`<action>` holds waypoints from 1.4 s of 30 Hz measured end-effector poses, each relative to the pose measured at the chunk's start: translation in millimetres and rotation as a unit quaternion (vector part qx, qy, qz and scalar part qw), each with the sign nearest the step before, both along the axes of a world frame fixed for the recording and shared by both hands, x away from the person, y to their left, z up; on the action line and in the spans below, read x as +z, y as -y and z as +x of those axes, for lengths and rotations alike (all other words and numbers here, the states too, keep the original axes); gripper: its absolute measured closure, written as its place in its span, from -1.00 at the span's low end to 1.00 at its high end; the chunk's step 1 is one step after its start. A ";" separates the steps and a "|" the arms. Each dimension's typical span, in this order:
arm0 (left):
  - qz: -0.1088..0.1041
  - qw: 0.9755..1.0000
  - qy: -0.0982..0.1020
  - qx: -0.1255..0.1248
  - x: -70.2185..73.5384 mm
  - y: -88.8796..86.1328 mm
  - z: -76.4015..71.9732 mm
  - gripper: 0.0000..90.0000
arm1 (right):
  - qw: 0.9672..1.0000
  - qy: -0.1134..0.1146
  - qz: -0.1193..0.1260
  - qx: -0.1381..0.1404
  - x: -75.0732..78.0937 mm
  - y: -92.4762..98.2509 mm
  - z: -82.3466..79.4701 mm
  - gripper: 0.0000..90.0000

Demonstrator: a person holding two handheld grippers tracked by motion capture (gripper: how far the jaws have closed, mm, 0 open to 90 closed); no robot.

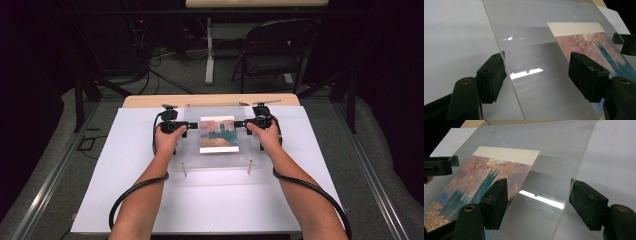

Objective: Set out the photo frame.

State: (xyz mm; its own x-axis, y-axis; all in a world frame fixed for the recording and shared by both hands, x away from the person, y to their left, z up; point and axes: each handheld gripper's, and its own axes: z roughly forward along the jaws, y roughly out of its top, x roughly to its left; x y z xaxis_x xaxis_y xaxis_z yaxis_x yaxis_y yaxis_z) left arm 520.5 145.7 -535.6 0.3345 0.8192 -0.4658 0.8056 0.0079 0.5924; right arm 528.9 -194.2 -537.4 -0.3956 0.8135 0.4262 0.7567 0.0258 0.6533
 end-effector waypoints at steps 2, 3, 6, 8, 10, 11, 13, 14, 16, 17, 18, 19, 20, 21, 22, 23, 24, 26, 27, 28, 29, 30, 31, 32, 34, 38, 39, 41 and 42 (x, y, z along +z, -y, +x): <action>-0.001 1.000 0.001 0.002 2.1 0.3 -0.7 -0.32 | 1.000 0.006 0.000 -0.006 1.5 -0.7 -1.9 -0.31; 0.001 1.000 0.003 0.003 2.8 0.6 -1.0 -0.31 | 1.000 0.008 -0.001 -0.007 2.3 -1.0 -2.7 -0.31; 0.001 1.000 0.008 0.002 4.8 0.8 -2.0 -0.31 | 1.000 0.014 -0.003 -0.009 4.4 -1.5 -3.8 -0.31; 0.001 1.000 0.012 0.006 6.1 0.7 -2.9 -0.30 | 1.000 0.015 -0.003 -0.011 6.4 -2.1 -5.0 -0.31; 0.001 1.000 0.016 0.007 8.2 0.7 -4.1 -0.28 | 1.000 0.017 -0.006 -0.010 8.7 -2.0 -6.2 -0.31; 0.001 1.000 0.017 0.006 9.6 0.6 -4.9 -0.28 | 1.000 0.019 -0.009 -0.009 10.0 -2.1 -6.8 -0.31; 0.000 1.000 0.022 0.007 13.1 0.1 -7.0 -0.25 | 1.000 0.026 -0.009 -0.012 12.9 -2.9 -9.0 -0.31; 0.000 1.000 0.026 0.007 15.3 -0.3 -8.3 -0.23 | 0.999 0.029 -0.013 -0.008 15.0 -2.5 -10.1 -0.31; -0.003 0.999 0.035 0.008 19.9 -1.3 -11.5 -0.19 | 0.999 0.039 -0.017 -0.009 19.6 -3.0 -13.3 -0.30; -0.002 0.999 0.040 0.006 22.6 -2.2 -13.2 -0.18 | 0.999 0.043 -0.018 -0.009 22.6 -3.1 -15.2 -0.29; -0.004 0.999 0.047 0.006 25.4 -2.8 -15.2 -0.16 | 0.999 0.050 -0.020 -0.008 25.3 -3.0 -16.8 -0.28; -0.005 0.999 0.051 0.005 28.4 -4.1 -17.2 -0.14 | 0.998 0.054 -0.021 -0.006 28.5 -2.9 -18.9 -0.27; -0.008 0.998 0.057 0.005 31.5 -5.5 -19.6 -0.12 | 0.998 0.059 -0.024 -0.004 32.1 -2.8 -21.3 -0.26; -0.010 0.998 0.064 0.006 34.6 -6.9 -21.9 -0.08 | 0.997 0.067 -0.026 0.000 35.5 -2.7 -23.7 -0.25; -0.013 0.997 0.071 0.007 38.0 -8.1 -24.6 -0.05 | 0.997 0.073 -0.029 0.002 39.3 -2.6 -26.7 -0.23; -0.014 0.997 0.077 0.005 41.6 -9.1 -27.4 -0.02 | 0.996 0.081 -0.029 0.003 43.1 -2.6 -29.9 -0.22; -0.011 0.997 0.083 0.002 44.8 -9.2 -30.0 -0.01 | 0.996 0.089 -0.031 0.004 46.5 -2.3 -33.2 -0.20; -0.006 0.995 0.095 -0.002 50.6 -8.8 -35.7 0.00 | 0.994 0.101 -0.037 0.007 52.7 -1.7 -39.5 -0.18; -0.006 0.995 0.098 -0.004 53.4 -9.1 -38.6 0.01 | 0.994 0.104 -0.039 0.006 55.7 -1.5 -43.0 -0.17; -0.007 0.995 0.103 -0.003 55.7 -9.5 -41.6 0.02 | 0.993 0.111 -0.041 0.006 58.2 -1.4 -46.2 -0.17; -0.009 0.994 0.107 -0.002 58.0 -10.3 -44.6 0.04 | 0.992 0.118 -0.044 0.007 60.4 -1.4 -49.5 -0.16; -0.011 0.994 0.109 0.000 60.2 -11.0 -47.4 0.07 | 0.991 0.122 -0.046 0.009 63.0 -1.7 -52.7 -0.16; -0.013 0.994 0.112 0.001 62.4 -11.2 -50.6 0.09 | 0.990 0.128 -0.050 0.009 65.2 -2.2 -55.6 -0.16; -0.011 0.993 0.117 0.002 64.7 -11.3 -53.5 0.10 | 0.990 0.133 -0.054 0.009 67.8 -2.8 -58.8 -0.16; -0.008 0.993 0.121 0.002 69.4 -11.0 -58.9 0.12 | 0.988 0.141 -0.060 0.007 72.4 -4.3 -65.0 -0.16; 0.003 0.991 0.131 0.001 78.3 -10.1 -68.9 0.14 | 0.987 0.148 -0.064 0.005 81.0 -3.3 -75.3 -0.07; 0.006 0.991 0.134 0.000 80.1 -9.7 -71.3 0.14 | 0.987 0.150 -0.065 0.004 82.9 -2.8 -77.7 -0.05; 0.011 0.990 0.139 -0.003 83.4 -9.3 -76.0 0.14 | 0.986 0.154 -0.066 0.003 86.2 -2.3 -82.5 -0.03; 0.011 0.990 0.141 -0.002 84.8 -9.1 -78.3 0.15 | 0.986 0.155 -0.067 0.002 87.8 -2.5 -85.0 -0.02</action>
State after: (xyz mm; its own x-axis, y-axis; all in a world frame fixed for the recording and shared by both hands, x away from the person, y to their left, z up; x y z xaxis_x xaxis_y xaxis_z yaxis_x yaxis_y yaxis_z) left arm 442.2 154.8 -450.8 0.4524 0.8267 -0.3345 0.6076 -0.0112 0.7941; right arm 443.9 -191.7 -449.6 -0.4935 0.8525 0.1723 0.5207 0.1309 0.8436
